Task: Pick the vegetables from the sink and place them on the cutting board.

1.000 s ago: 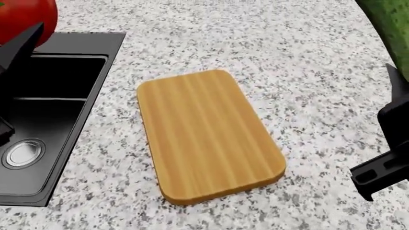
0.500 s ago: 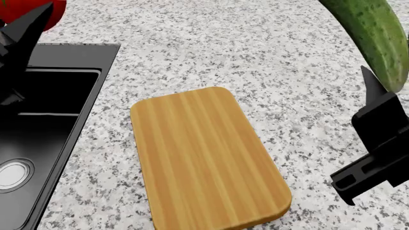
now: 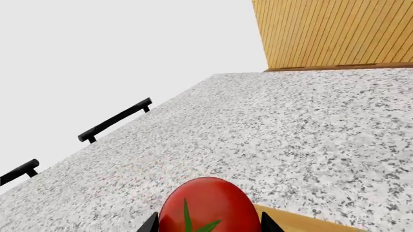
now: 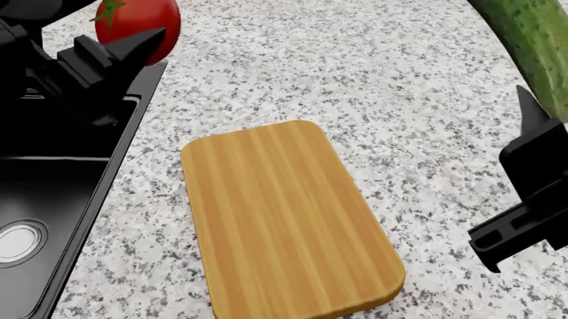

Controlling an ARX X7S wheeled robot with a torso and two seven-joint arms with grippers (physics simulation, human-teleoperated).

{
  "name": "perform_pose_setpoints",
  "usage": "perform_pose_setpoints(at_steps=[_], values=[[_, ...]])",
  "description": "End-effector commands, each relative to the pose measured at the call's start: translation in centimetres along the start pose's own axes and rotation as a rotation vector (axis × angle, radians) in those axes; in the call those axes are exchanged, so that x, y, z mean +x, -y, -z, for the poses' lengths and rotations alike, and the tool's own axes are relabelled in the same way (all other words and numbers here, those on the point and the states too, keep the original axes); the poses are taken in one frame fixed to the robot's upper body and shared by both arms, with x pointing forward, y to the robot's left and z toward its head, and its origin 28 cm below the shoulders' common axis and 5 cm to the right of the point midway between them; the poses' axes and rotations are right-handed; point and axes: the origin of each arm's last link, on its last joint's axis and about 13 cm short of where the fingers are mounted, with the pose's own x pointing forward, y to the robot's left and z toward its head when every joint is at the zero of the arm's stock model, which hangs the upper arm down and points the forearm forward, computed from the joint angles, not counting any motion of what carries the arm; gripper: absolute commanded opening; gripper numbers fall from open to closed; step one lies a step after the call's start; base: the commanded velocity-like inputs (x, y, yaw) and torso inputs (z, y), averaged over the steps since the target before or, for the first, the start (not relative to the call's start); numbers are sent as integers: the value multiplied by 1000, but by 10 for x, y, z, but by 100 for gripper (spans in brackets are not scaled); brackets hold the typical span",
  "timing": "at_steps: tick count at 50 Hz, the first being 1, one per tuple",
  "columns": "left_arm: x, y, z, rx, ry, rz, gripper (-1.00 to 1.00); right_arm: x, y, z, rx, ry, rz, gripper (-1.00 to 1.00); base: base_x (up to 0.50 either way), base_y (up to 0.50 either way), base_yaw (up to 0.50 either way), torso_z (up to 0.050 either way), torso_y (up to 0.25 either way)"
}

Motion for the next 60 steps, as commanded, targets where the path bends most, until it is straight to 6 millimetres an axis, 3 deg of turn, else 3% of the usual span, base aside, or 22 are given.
perform_pose_setpoints(at_steps=[1, 18, 38, 60], values=[[20, 7, 9, -53, -25, 53, -100, 0, 1, 2, 4, -3, 27, -100, 0, 0, 0, 0, 0], [29, 21, 10, -67, -18, 109, -100, 4, 0, 12, 16, -18, 33, -100, 0, 0, 0, 0, 1], [34, 33, 32, -98, -72, 132, -100, 2, -2, 8, 13, -19, 25, -100, 0, 0, 0, 1, 1], [34, 35, 34, -93, -109, 161, -100, 5, -3, 12, 18, -24, 22, -100, 0, 0, 0, 0, 0]])
